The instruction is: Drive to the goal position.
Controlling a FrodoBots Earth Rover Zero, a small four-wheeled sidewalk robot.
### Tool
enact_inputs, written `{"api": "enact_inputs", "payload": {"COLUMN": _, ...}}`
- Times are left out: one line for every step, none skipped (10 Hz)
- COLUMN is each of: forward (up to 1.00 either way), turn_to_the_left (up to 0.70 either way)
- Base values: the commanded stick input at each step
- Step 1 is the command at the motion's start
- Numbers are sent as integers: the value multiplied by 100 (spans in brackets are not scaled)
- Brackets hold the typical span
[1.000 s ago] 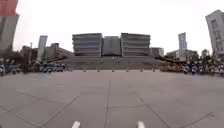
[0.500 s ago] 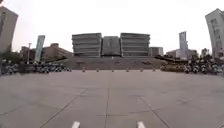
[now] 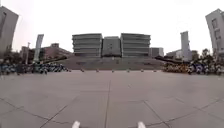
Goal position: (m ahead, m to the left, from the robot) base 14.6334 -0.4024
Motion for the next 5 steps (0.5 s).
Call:
{"api": "enact_inputs", "payload": {"forward": 60, "turn_to_the_left": 0}}
{"api": "enact_inputs", "payload": {"forward": 60, "turn_to_the_left": 0}}
{"api": "enact_inputs", "payload": {"forward": 60, "turn_to_the_left": 0}}
{"api": "enact_inputs", "payload": {"forward": 60, "turn_to_the_left": 0}}
{"api": "enact_inputs", "payload": {"forward": 60, "turn_to_the_left": 0}}
